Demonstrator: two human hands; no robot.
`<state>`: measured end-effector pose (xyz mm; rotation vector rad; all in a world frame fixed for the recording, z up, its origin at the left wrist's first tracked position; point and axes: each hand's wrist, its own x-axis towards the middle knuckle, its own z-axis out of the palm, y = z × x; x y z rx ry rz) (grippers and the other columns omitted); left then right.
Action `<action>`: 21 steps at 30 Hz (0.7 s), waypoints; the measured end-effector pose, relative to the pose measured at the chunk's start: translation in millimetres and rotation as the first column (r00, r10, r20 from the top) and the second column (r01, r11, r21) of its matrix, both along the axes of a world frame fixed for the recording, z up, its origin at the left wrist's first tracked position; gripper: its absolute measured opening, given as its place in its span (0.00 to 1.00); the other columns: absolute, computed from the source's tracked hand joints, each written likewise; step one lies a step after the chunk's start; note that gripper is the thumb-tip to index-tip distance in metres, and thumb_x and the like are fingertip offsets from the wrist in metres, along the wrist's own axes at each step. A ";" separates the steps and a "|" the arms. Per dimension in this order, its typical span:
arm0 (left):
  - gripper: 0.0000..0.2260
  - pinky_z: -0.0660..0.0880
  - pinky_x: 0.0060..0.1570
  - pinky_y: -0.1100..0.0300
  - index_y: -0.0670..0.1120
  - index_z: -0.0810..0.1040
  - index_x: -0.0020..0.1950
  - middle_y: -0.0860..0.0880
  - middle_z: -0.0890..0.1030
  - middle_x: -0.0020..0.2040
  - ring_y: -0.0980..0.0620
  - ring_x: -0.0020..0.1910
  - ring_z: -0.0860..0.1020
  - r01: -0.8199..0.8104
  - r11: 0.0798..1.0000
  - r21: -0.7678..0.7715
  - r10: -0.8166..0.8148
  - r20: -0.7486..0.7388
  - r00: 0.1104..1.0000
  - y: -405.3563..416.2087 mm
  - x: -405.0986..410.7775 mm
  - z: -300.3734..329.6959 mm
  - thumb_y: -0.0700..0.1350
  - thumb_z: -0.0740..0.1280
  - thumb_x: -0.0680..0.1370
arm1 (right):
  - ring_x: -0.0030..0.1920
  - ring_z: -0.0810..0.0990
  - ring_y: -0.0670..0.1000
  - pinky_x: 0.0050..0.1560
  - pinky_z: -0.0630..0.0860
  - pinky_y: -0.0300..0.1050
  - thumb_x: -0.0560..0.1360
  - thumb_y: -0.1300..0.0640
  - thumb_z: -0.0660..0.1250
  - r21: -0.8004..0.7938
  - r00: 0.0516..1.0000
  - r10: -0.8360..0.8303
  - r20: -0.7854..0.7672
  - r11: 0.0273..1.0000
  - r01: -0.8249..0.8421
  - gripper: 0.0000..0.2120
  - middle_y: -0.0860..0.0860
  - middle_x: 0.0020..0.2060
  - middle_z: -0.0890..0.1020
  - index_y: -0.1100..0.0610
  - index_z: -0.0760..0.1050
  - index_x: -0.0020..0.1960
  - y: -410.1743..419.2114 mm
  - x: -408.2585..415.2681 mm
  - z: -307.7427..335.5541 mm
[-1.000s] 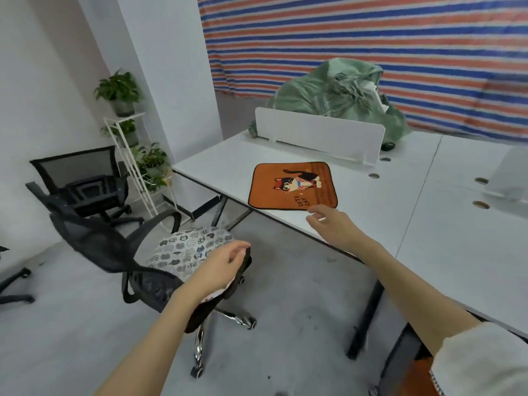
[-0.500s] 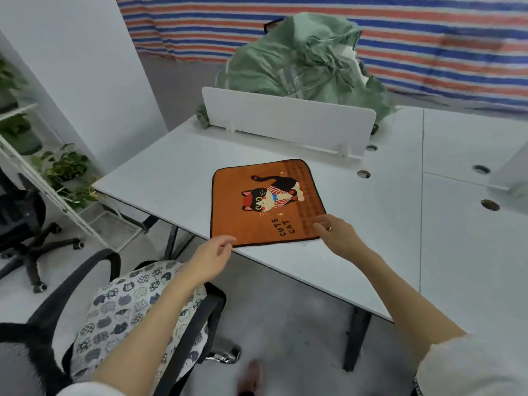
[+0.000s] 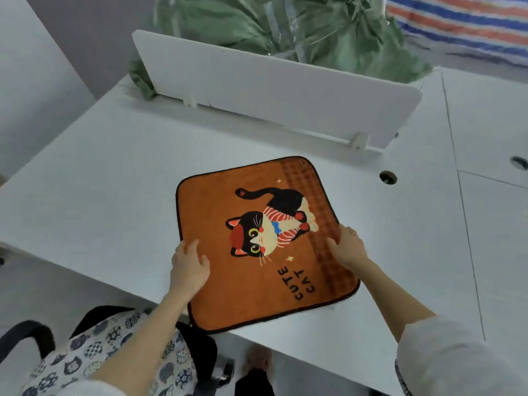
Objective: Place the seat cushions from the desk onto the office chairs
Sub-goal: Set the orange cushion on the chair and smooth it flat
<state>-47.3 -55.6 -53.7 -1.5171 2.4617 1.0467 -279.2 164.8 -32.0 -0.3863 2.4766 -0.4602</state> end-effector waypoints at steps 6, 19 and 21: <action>0.25 0.63 0.67 0.42 0.44 0.57 0.75 0.40 0.61 0.73 0.39 0.71 0.60 -0.194 0.980 -0.046 0.196 0.039 0.980 -25.1 -34.7 -14.4 0.43 0.58 0.78 | 0.72 0.59 0.61 0.67 0.61 0.62 0.79 0.46 0.54 0.156 0.992 -0.098 -0.074 0.982 0.108 0.28 0.58 0.74 0.60 0.57 0.54 0.75 -27.6 -14.4 -19.0; 0.16 0.73 0.57 0.46 0.40 0.63 0.68 0.39 0.74 0.61 0.39 0.57 0.75 -0.266 0.961 0.070 0.275 -0.181 0.944 -26.4 -56.2 9.6 0.42 0.56 0.81 | 0.51 0.80 0.58 0.56 0.76 0.50 0.80 0.51 0.57 -0.176 0.937 -0.330 0.116 0.921 0.347 0.16 0.57 0.53 0.81 0.61 0.75 0.59 -11.7 -21.0 15.1; 0.15 0.73 0.56 0.46 0.40 0.63 0.67 0.39 0.75 0.60 0.38 0.56 0.75 -0.195 0.979 0.066 0.205 -0.231 0.951 -12.2 -67.2 23.1 0.42 0.56 0.81 | 0.49 0.81 0.57 0.54 0.78 0.50 0.80 0.53 0.57 -0.253 0.930 -0.355 0.100 0.895 0.369 0.15 0.57 0.50 0.82 0.61 0.77 0.56 1.7 -13.8 35.8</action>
